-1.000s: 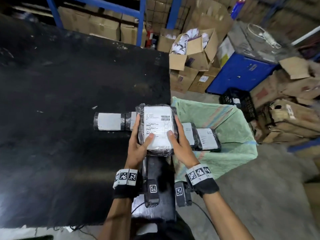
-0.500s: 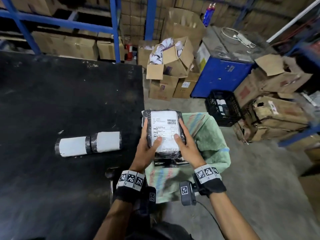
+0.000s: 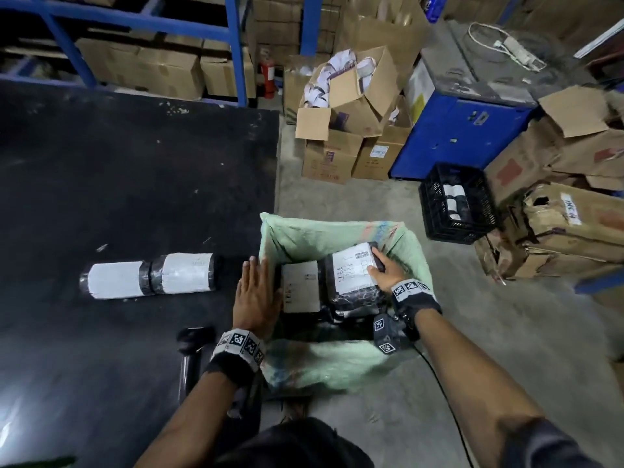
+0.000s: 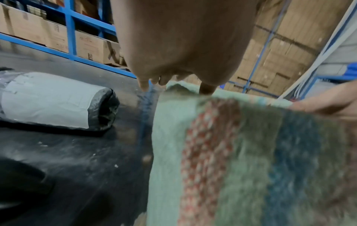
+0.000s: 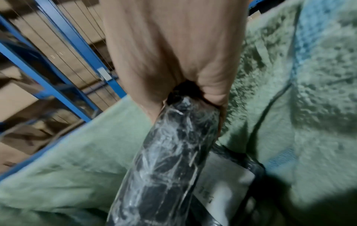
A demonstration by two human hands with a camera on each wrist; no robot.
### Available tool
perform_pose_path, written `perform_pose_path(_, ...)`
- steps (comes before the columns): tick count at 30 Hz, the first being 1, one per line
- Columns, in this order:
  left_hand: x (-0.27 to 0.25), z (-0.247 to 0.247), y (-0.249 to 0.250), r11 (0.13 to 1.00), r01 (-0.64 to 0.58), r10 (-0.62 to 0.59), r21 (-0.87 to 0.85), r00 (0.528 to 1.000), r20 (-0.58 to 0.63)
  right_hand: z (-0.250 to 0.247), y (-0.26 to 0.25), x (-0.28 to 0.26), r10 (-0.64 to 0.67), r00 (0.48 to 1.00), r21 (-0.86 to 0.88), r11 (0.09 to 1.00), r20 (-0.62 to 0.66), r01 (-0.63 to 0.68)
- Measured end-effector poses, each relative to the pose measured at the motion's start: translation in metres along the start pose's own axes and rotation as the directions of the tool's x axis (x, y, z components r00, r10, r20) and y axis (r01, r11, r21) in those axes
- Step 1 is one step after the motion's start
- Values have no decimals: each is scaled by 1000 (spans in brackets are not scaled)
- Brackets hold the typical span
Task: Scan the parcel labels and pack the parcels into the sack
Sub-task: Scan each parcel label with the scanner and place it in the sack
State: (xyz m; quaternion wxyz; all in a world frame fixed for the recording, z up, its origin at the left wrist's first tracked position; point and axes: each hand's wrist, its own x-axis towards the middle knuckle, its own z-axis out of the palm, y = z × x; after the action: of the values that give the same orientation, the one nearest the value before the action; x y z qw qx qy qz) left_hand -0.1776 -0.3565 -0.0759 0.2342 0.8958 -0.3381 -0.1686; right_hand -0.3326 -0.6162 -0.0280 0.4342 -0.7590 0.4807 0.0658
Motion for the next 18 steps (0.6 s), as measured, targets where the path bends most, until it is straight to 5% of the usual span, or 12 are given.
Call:
perform_pose_path(5,-4,12,1,1000,-1,1,-12,1000,30,12,36,36,102,995,-37,994,19,-101)
perform_pose_path(13,-1,22,-4,999,12,-12,39,1000,-5,49,76,66,24,998,80,997,-55,-20)
perform_pose_path(18,-2,22,1,999,27,-26,42,1000,-16,63,92,75,82,993,83,994,-80,-76)
